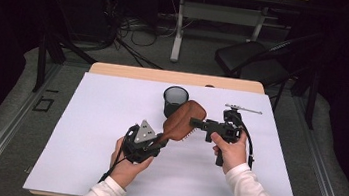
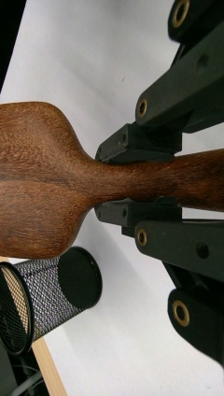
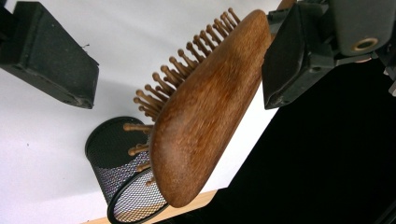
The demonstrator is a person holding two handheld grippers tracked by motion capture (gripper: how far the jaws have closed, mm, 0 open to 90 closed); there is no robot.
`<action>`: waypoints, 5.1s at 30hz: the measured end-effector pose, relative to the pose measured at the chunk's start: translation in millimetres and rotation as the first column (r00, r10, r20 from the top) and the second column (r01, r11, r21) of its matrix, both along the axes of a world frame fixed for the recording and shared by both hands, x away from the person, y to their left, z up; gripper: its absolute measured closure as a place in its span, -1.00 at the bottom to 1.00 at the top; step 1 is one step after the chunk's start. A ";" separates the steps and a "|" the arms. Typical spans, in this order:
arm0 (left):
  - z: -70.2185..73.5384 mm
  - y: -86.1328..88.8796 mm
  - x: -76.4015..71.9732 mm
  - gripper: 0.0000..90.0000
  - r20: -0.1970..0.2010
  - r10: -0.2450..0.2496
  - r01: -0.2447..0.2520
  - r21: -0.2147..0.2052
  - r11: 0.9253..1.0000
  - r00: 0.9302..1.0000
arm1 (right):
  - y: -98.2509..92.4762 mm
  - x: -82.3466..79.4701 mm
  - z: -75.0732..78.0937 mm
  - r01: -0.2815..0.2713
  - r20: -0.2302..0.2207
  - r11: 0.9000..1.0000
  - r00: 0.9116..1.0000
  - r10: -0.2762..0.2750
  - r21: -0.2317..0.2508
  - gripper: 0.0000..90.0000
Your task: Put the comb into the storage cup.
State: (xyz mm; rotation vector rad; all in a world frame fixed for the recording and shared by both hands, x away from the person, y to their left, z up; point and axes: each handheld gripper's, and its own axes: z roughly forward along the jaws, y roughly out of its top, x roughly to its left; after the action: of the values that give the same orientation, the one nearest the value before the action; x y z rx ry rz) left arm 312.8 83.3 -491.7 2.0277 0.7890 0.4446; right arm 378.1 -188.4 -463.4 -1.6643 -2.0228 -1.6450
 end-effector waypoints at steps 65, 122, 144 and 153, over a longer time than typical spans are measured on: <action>-7.2 -13.1 -8.3 0.60 0.011 -0.076 0.076 0.008 0.997 0.997 | -1.8 14.4 -17.8 -0.022 -0.107 0.987 0.993 0.039 0.156 -0.18; -8.9 -8.9 -4.4 0.51 0.000 -0.081 0.081 -0.028 0.996 0.997 | -7.8 14.6 -21.5 0.023 -0.258 0.946 0.964 0.065 0.324 0.08; -7.4 -4.1 -2.8 0.16 -0.012 -0.081 0.080 -0.080 0.994 0.997 | -13.0 16.5 -21.6 0.051 -0.255 0.945 0.966 0.035 0.322 0.08; -3.0 0.6 -1.0 -0.08 -0.022 -0.059 0.056 -0.111 0.992 0.998 | -17.1 17.6 -21.6 0.065 -0.248 0.946 0.969 0.017 0.318 0.08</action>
State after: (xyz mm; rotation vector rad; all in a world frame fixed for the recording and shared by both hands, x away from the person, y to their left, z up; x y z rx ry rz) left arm 311.8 83.9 -494.8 1.9513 0.7517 0.3364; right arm 395.7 -205.5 -485.0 -1.6798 -1.5283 -1.5788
